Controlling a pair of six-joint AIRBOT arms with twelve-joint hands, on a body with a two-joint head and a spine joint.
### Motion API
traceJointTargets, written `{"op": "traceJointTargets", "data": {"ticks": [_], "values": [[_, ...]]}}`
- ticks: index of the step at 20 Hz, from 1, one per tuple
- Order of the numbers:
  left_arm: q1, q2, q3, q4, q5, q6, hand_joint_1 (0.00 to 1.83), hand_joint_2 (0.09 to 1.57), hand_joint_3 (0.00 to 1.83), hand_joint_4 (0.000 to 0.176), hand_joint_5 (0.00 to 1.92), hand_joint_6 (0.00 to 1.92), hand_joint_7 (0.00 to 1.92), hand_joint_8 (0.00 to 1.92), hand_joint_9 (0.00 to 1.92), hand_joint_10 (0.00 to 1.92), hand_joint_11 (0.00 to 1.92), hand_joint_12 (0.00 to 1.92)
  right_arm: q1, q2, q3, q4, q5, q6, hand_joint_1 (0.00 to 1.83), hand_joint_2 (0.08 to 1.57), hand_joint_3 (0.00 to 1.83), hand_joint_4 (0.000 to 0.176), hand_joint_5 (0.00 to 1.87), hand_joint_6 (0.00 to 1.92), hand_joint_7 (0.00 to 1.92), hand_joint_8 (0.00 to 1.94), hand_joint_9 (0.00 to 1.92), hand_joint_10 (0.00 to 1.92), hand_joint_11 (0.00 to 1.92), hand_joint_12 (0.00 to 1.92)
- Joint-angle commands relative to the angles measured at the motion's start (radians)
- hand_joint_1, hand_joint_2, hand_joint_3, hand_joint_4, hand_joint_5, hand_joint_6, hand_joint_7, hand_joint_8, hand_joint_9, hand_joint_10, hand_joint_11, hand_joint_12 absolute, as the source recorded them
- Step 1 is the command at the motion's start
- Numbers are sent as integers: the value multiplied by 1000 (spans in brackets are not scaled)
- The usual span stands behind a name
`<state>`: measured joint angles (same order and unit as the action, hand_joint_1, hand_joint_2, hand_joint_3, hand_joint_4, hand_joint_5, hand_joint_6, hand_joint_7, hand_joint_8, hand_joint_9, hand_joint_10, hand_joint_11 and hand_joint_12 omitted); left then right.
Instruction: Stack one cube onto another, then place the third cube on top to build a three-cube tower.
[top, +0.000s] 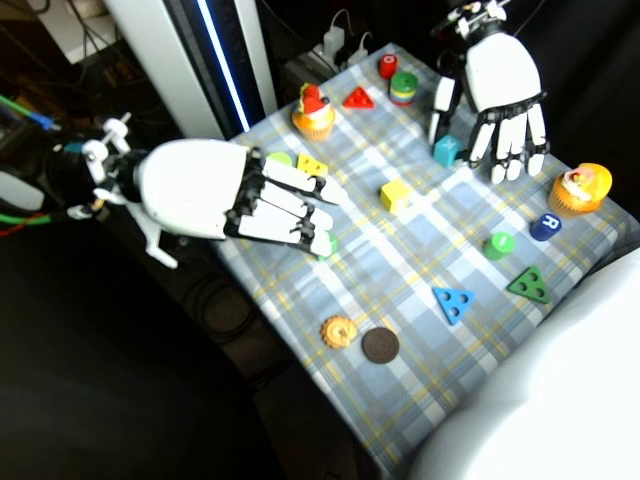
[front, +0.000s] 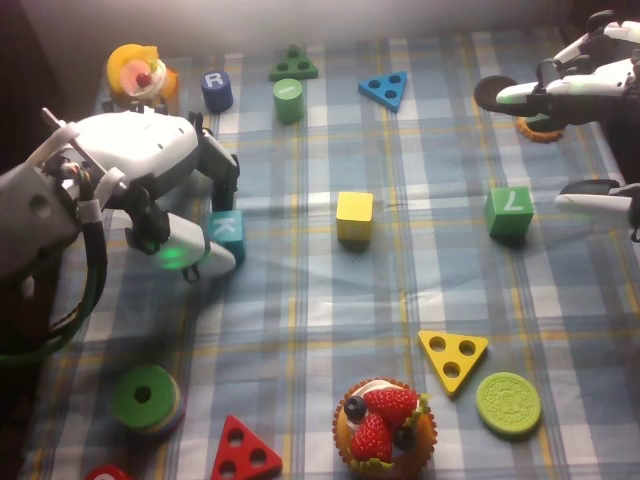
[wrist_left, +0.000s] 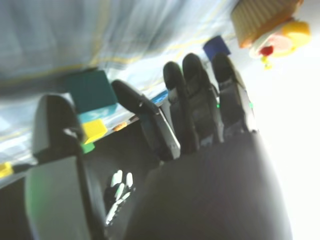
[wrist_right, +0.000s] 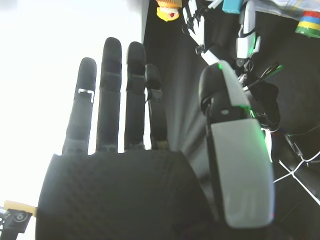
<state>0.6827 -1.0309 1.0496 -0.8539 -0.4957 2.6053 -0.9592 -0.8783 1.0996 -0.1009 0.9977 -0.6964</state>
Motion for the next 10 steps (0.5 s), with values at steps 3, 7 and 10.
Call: {"op": "traceJointTargets", "data": {"ticks": [3,7,10], "values": [[-24,10,-37,153,-143,-120,1043,1108,0,126,992,954,694,5,531,7,109,489,6,-2,3,26,122,5,646,1231,3,0,431,0,809,3,728,2,160,730],[-92,-16,-41,274,-175,-218,1022,1103,0,176,995,945,647,1,496,4,79,467,5,-7,5,25,122,5,645,1247,5,0,433,1,798,0,732,2,198,751],[-126,-55,-14,285,-156,-218,1026,1097,0,176,1004,933,662,4,490,4,75,455,5,-16,12,25,122,5,639,1230,1,0,456,1,807,1,734,1,184,803]]}}
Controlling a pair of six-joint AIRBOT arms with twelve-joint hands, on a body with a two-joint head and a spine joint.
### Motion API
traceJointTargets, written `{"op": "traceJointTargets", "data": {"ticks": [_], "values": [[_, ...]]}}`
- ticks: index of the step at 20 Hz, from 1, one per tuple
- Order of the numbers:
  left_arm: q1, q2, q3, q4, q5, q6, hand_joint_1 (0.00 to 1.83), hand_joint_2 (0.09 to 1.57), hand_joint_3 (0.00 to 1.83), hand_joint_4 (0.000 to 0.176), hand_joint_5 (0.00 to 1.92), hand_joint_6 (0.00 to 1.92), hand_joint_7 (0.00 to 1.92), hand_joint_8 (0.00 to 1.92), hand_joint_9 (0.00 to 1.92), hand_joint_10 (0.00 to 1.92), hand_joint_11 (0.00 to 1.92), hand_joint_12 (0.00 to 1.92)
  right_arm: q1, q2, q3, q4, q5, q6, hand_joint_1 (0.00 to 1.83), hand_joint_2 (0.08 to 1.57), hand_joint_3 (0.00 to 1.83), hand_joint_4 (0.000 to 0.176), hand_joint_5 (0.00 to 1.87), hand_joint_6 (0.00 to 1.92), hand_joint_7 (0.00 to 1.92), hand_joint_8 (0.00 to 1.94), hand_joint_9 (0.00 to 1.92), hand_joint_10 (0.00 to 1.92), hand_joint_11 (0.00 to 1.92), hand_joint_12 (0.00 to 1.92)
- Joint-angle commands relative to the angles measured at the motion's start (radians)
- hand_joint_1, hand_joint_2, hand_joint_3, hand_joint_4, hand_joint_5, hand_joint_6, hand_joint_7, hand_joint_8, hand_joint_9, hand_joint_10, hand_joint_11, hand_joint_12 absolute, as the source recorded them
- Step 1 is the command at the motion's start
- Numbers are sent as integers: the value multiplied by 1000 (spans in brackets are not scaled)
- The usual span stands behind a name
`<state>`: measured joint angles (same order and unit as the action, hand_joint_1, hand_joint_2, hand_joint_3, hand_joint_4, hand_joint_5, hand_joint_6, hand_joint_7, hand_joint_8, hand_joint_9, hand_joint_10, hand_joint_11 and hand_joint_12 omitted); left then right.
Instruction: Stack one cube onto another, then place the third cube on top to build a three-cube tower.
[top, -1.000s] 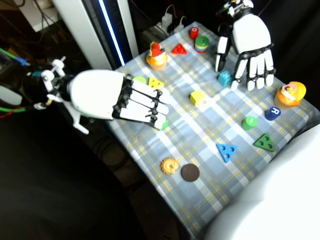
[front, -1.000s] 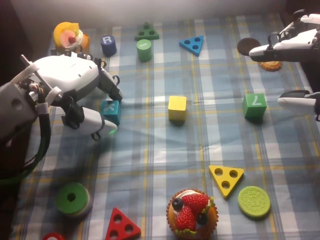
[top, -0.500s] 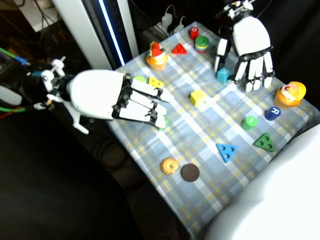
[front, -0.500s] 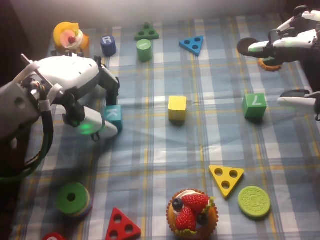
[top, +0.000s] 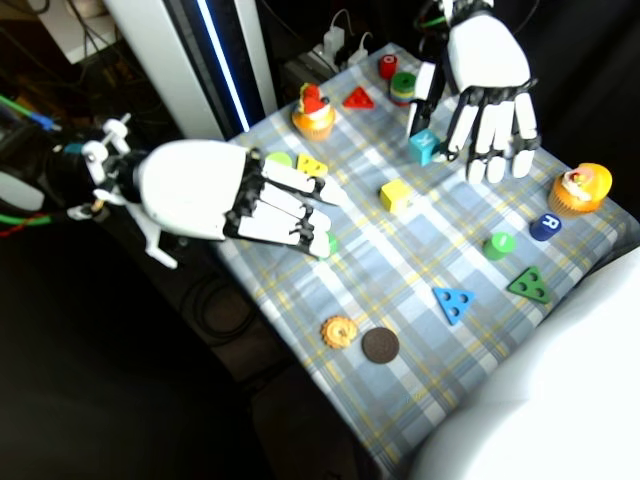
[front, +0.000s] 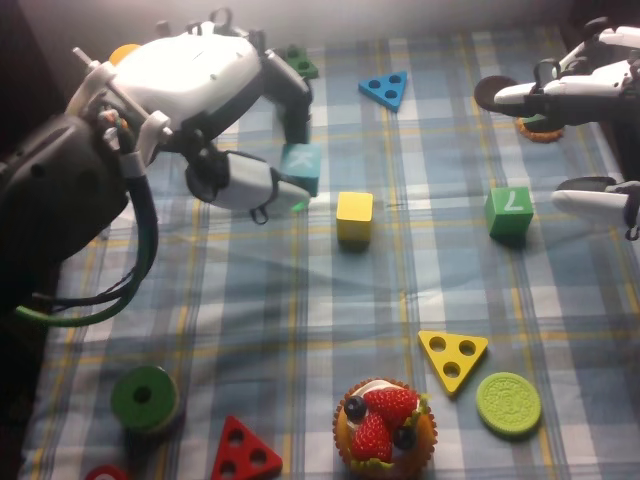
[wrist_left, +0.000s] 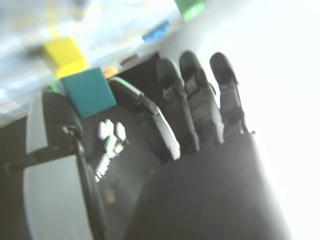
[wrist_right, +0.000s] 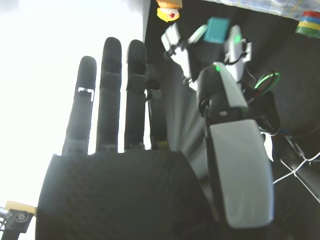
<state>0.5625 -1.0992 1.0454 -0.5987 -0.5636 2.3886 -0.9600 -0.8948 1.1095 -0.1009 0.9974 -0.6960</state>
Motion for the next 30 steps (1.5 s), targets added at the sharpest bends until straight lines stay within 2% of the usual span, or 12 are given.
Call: {"op": "traceJointTargets", "data": {"ticks": [1,6,9,11,13,14,15,16,18,26,29,30], "values": [[-18,-17,11,29,-71,-1,1031,1092,1,176,1015,915,694,3,524,4,102,410,6,-3,5,23,123,5,670,1230,0,0,462,0,809,0,721,0,116,858],[-25,-80,63,15,-23,-1,1033,1090,0,176,1024,898,646,4,478,1,83,419,11,-9,11,16,122,5,647,1230,0,0,465,2,811,0,732,3,120,906],[-24,-108,95,-3,11,-1,1055,1064,0,176,1083,799,661,0,501,1,44,612,17,-14,15,7,122,5,647,1236,0,0,459,0,796,1,724,2,112,948],[-22,-114,104,-13,19,-1,1055,1066,0,176,1080,806,671,1,500,0,6,697,21,-15,16,3,122,5,620,1242,0,0,446,0,791,0,723,0,140,864],[-20,-121,114,-25,22,-1,1062,1056,0,176,1102,769,682,2,513,3,4,651,21,-16,17,3,122,5,616,1240,0,0,440,0,794,0,729,1,168,825],[-20,-124,117,-28,23,-1,1070,1053,0,158,1110,756,693,4,520,4,5,632,21,-16,18,3,122,5,631,1238,0,0,445,2,802,3,733,2,161,815],[-20,-126,119,-29,24,-1,1065,1061,1,155,1091,788,693,2,515,1,4,592,21,-16,18,3,122,5,639,1237,0,0,449,3,806,4,738,4,167,820],[-20,-128,120,-29,24,-1,1066,1067,1,142,1079,809,686,1,517,1,6,594,21,-16,18,3,122,5,679,1235,0,0,462,1,823,3,756,5,162,869],[-20,-132,120,-27,24,-1,1050,1073,0,173,1062,835,685,1,515,5,17,613,21,-17,19,3,122,5,662,1237,0,0,450,0,810,0,744,0,163,849],[-14,-130,120,-31,33,-1,1031,1091,1,176,1014,913,686,2,522,3,1,665,21,-17,19,3,122,8,656,1238,0,0,464,4,817,2,755,4,197,847],[-14,-129,120,-31,33,-1,997,1122,2,176,935,1039,657,1,521,1,0,714,21,-17,19,3,122,8,668,1238,0,0,465,1,816,2,748,1,190,814],[-13,-128,119,-31,33,-1,948,1035,0,163,829,419,648,4,517,5,0,731,21,-17,19,3,122,8,681,1234,0,0,465,1,814,1,746,0,186,814]]}}
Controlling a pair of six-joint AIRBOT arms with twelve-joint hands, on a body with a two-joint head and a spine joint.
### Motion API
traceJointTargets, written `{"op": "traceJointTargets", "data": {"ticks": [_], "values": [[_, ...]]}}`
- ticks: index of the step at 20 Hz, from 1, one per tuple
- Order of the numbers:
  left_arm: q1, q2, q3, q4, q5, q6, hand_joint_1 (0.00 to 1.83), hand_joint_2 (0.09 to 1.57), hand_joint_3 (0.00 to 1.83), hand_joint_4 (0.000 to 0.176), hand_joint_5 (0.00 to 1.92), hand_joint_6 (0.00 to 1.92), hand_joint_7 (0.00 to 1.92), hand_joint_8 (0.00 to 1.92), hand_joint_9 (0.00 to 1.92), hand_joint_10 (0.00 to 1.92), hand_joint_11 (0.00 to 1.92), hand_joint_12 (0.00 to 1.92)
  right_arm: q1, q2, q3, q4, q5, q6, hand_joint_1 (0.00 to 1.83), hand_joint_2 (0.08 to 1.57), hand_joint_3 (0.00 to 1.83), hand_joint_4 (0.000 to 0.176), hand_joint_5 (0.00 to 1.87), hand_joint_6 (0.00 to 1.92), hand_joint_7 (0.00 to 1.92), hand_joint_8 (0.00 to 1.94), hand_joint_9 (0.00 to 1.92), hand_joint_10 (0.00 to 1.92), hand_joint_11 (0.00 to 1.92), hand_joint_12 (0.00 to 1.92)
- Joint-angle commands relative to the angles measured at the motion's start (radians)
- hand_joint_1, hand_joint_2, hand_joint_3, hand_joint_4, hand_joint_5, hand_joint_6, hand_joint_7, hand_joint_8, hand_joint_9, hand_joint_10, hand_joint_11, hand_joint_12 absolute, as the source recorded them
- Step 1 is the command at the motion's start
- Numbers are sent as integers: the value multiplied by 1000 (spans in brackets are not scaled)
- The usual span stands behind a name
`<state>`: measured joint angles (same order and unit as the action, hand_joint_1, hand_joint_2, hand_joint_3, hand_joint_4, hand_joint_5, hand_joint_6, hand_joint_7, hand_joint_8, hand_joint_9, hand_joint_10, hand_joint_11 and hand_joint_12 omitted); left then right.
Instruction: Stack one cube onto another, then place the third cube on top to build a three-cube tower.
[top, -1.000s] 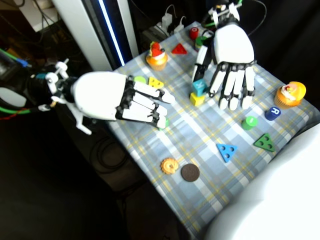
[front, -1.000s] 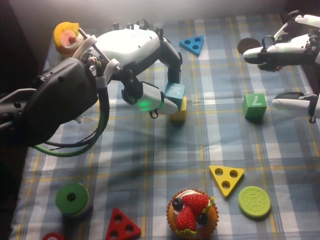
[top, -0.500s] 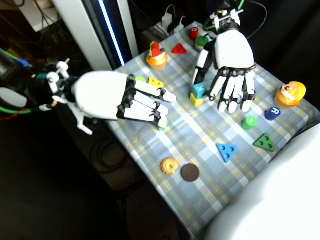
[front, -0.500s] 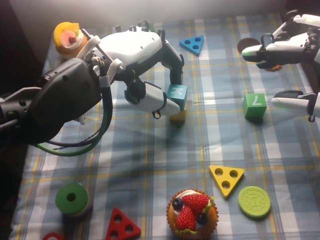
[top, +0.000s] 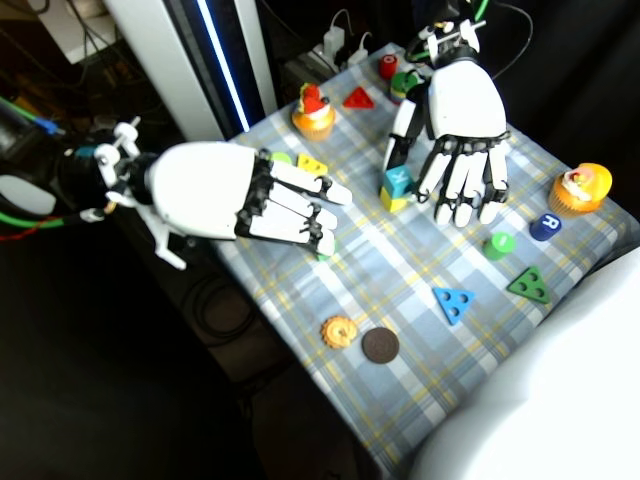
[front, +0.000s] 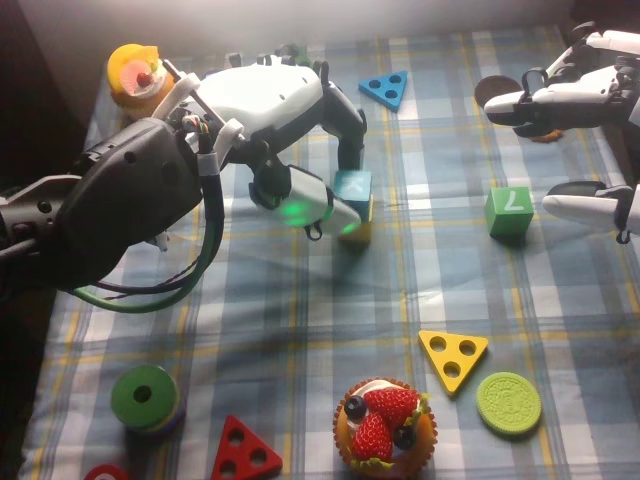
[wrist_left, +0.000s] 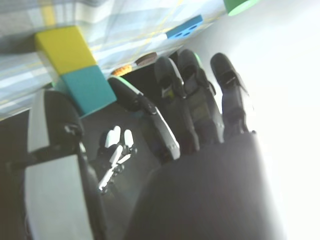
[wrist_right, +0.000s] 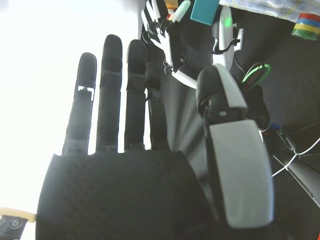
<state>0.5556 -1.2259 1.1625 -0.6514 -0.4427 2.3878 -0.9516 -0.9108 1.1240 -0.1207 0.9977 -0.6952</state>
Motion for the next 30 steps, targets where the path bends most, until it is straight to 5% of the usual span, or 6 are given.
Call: {"op": "traceJointTargets", "data": {"ticks": [1,10,13,14,17,30], "values": [[-6,1,1,21,-88,-1,934,1009,0,173,835,145,614,0,492,3,0,678,13,-1,5,23,121,8,687,1238,0,0,461,0,812,0,747,1,189,816],[6,32,-33,22,-111,-1,979,940,0,170,770,0,574,0,495,0,0,690,13,-1,4,24,121,10,779,1216,0,0,429,0,767,0,692,0,81,922],[28,98,-111,64,-196,-27,857,887,0,176,368,0,382,0,366,0,0,560,16,-4,6,25,102,10,812,1166,0,0,414,0,715,0,641,0,7,924],[37,135,-147,98,-240,-68,757,862,0,176,180,11,285,5,282,3,0,116,20,-14,15,27,80,10,807,1136,0,0,400,0,672,3,611,2,0,816],[49,186,-196,137,-320,-112,602,865,0,176,6,0,74,0,153,0,1,97,36,-35,36,28,34,10,770,1083,0,0,350,0,601,0,576,5,0,794],[277,453,-444,270,-738,-426,652,792,0,176,0,0,0,0,0,0,6,2,99,-128,128,27,-193,-26,891,966,0,0,602,10,600,7,580,8,94,1079]]}}
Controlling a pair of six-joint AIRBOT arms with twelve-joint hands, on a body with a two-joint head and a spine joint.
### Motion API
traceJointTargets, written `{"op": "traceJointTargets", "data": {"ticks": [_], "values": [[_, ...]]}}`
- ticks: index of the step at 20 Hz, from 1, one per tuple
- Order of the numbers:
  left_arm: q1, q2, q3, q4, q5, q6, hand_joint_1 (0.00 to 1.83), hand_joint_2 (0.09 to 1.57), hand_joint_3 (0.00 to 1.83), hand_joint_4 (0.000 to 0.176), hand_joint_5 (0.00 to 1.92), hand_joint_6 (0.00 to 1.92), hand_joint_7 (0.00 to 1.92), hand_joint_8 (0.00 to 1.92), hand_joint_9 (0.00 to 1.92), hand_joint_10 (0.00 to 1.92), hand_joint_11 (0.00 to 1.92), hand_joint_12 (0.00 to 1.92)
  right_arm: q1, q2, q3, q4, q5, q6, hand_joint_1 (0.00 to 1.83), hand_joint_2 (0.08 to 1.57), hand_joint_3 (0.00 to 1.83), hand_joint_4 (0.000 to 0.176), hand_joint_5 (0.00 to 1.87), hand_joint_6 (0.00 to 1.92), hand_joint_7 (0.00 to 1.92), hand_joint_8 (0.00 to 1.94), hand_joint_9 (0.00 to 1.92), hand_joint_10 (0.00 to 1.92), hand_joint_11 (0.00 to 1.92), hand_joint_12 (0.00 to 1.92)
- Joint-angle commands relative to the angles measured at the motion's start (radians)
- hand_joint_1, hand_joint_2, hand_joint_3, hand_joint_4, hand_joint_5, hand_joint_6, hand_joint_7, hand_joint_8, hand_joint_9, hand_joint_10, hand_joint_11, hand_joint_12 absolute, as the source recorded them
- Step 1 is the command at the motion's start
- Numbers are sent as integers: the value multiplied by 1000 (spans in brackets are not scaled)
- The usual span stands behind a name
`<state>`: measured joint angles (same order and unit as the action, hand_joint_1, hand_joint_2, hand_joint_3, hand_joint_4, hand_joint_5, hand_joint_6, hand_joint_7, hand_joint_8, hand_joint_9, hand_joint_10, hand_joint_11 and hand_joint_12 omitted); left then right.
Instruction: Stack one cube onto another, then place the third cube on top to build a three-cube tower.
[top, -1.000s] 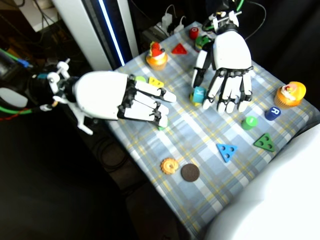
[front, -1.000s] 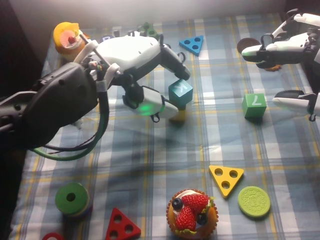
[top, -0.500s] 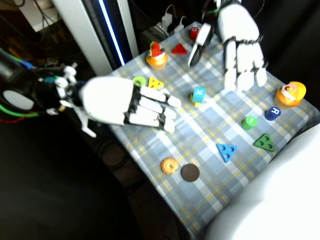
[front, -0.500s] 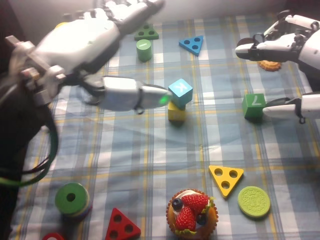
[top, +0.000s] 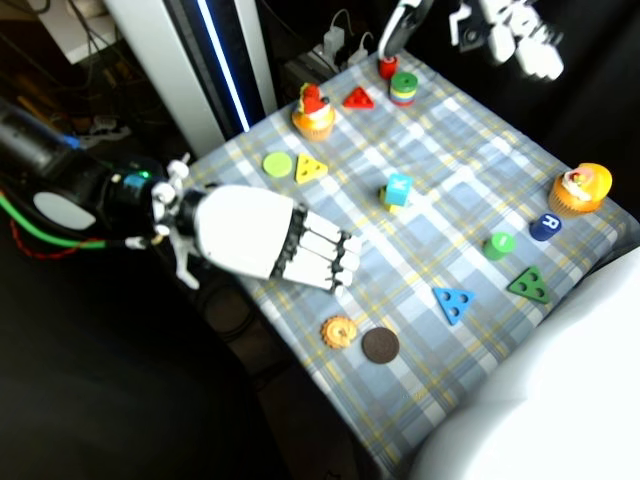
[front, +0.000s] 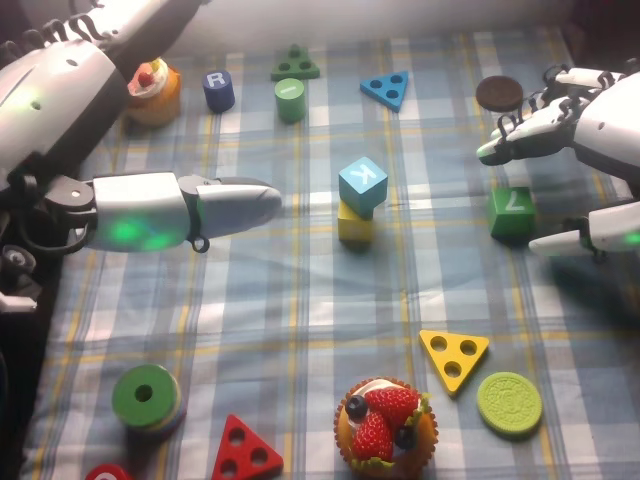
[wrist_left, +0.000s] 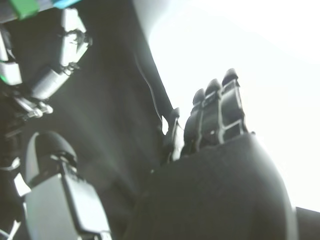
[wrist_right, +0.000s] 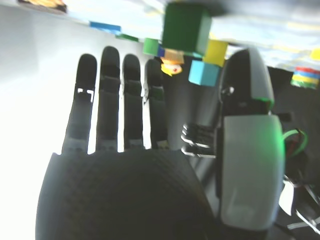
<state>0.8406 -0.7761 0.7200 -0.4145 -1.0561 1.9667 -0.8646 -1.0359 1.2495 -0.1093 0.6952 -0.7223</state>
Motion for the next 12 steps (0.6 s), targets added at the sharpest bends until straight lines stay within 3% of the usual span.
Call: {"op": "traceJointTargets", "data": {"ticks": [1,7,12], "values": [[-5,3,-3,33,-130,-4,718,778,0,176,0,0,0,0,6,2,13,6,21,-6,3,16,101,-10,883,972,0,0,657,12,629,10,597,11,82,1119],[-2,1,-5,25,-140,-6,744,776,0,176,0,0,0,0,2,1,12,6,48,-28,18,16,58,-47,893,980,0,0,764,17,664,8,616,12,73,1212],[4,1,-7,23,-155,-8,739,775,0,176,0,0,0,0,22,7,59,27,54,-45,33,16,38,-47,1004,976,0,0,900,32,739,19,663,21,118,1074]]}}
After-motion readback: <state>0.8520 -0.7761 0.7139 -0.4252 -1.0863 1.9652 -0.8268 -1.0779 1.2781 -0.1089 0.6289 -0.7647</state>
